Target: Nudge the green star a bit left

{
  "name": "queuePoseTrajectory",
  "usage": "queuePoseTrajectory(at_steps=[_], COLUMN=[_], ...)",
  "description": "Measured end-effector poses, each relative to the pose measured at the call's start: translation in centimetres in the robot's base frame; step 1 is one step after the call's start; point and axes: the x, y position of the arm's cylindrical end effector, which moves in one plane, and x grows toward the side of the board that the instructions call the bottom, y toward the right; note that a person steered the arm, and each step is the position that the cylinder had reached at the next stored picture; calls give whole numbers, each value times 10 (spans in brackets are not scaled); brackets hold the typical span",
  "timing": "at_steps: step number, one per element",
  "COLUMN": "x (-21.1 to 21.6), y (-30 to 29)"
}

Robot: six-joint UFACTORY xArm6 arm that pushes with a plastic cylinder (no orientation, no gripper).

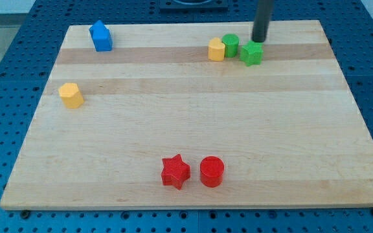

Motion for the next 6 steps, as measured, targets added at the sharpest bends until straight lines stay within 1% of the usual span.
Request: queuePoseTrajectory(at_steps=[1,2,4,5,6], x=[15,37,64,66,85], y=[27,25,-19,-36,-39])
